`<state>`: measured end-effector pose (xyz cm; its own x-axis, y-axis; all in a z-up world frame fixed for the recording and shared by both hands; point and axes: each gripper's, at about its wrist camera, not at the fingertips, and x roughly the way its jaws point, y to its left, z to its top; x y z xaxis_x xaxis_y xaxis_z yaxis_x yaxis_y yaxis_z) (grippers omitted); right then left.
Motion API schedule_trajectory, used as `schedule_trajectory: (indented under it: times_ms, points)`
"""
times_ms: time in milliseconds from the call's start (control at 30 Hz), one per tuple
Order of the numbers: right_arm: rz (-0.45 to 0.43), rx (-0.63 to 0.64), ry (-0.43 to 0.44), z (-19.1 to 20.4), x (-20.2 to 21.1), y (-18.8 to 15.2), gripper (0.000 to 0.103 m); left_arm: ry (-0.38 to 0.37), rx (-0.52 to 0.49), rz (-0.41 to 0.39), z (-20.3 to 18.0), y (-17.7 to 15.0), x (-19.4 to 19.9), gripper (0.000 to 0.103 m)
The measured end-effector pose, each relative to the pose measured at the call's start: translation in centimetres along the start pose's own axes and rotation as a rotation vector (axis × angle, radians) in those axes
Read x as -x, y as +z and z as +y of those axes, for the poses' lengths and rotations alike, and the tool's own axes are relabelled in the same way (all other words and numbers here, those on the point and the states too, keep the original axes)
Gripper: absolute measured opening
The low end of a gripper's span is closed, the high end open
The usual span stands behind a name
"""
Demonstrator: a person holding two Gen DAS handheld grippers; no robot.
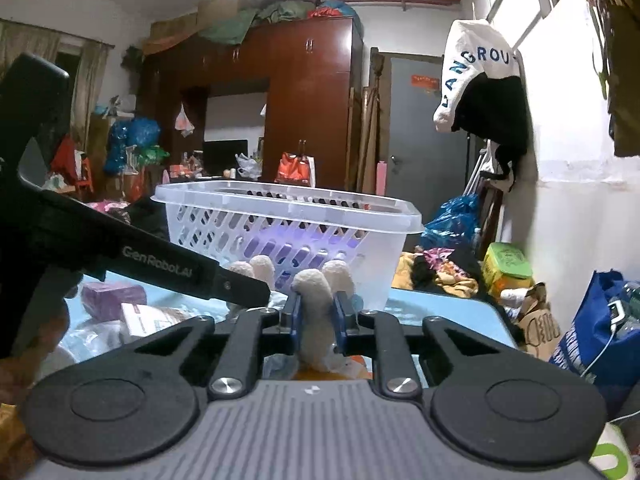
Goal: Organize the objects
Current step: 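Grasp the plush bunny toy with the left tool, then carry the bunny toy over the basket and release it inside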
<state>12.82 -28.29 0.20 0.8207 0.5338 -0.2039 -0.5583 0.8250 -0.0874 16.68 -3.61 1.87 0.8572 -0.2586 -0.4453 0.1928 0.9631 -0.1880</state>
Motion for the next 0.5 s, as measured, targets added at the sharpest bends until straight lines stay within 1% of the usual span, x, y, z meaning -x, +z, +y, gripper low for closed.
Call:
schedule_trajectory:
  times_ms: [167, 500]
  points:
    - [-0.013, -0.013, 0.011, -0.6, 0.3, 0.3, 0.014, -0.001, -0.013, -0.074, -0.2, 0.0, 1.7, 0.018]
    - [-0.058, -0.020, 0.063, -0.8, 0.9, 2.0, 0.014, -0.028, 0.002, -0.164, 0.5, 0.7, 4.7, 0.018]
